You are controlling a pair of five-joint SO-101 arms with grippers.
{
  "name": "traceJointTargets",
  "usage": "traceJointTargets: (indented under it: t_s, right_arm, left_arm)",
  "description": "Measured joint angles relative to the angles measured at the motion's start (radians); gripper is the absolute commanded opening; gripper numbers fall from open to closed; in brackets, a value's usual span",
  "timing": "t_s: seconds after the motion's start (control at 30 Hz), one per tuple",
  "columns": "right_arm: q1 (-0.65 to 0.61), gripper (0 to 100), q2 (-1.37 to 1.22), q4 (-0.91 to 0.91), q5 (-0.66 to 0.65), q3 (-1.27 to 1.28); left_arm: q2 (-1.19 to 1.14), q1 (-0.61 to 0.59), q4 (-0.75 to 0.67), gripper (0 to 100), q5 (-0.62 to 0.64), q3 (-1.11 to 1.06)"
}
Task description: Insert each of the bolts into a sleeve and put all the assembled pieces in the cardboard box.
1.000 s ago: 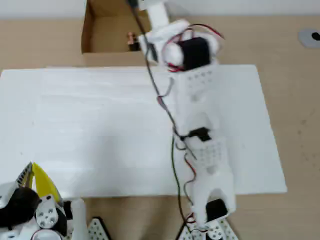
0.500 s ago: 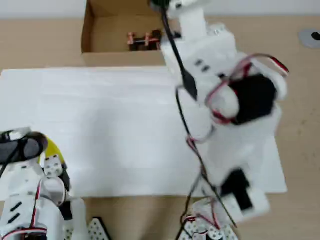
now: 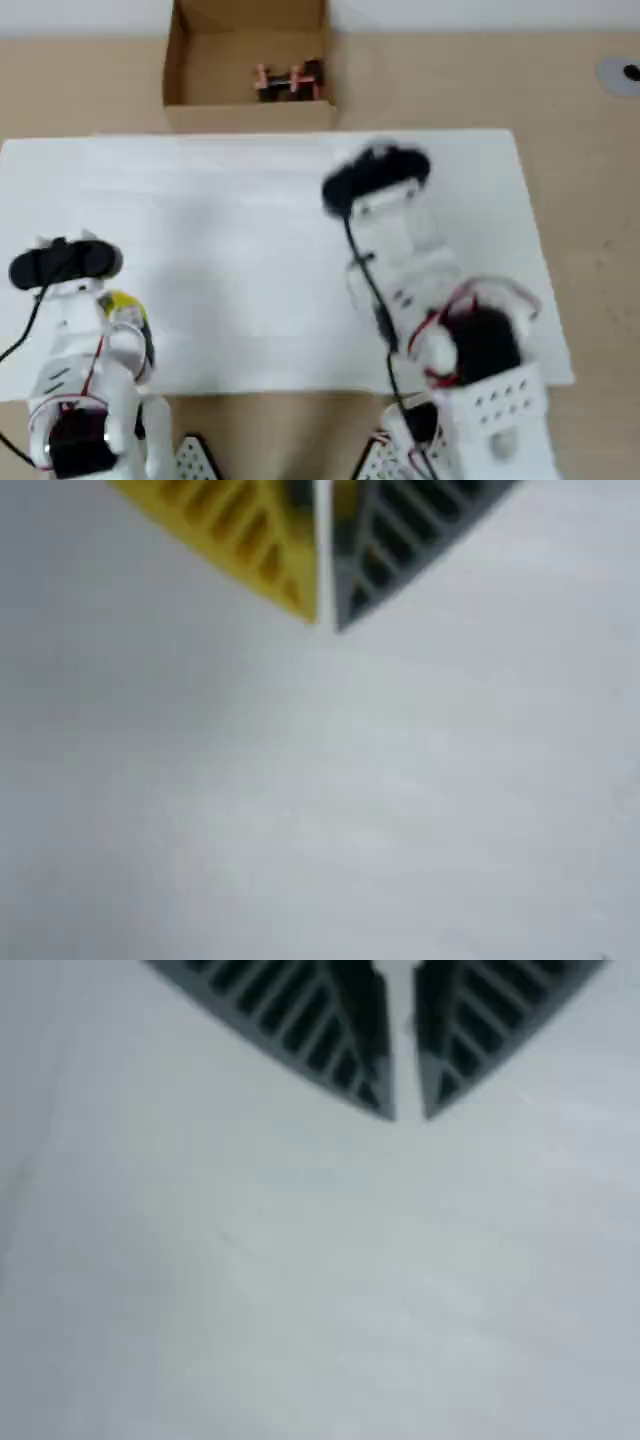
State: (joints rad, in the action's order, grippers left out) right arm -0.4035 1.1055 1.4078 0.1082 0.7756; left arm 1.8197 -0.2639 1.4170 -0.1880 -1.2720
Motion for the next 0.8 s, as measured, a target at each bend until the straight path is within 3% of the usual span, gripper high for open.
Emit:
traceJointTargets:
  t_s: [0.2, 0.4, 0.8]
  right_arm:
    - [0.002, 1.0, 0.393, -0.199, 0.000, 0.526]
    - [0.025, 1.0, 0.687, -0.235, 0.000, 0.844]
    - [0.026, 1.0, 0.701, -0.239, 0.000, 0.875]
  left_arm:
    - [-0.002, 0.000, -0.011, 1, 0.000, -0.127]
    - [-0.002, 0.000, -0.063, 1, 0.000, -0.245]
    - [-0.003, 0.000, -0.097, 1, 0.000, -0.315]
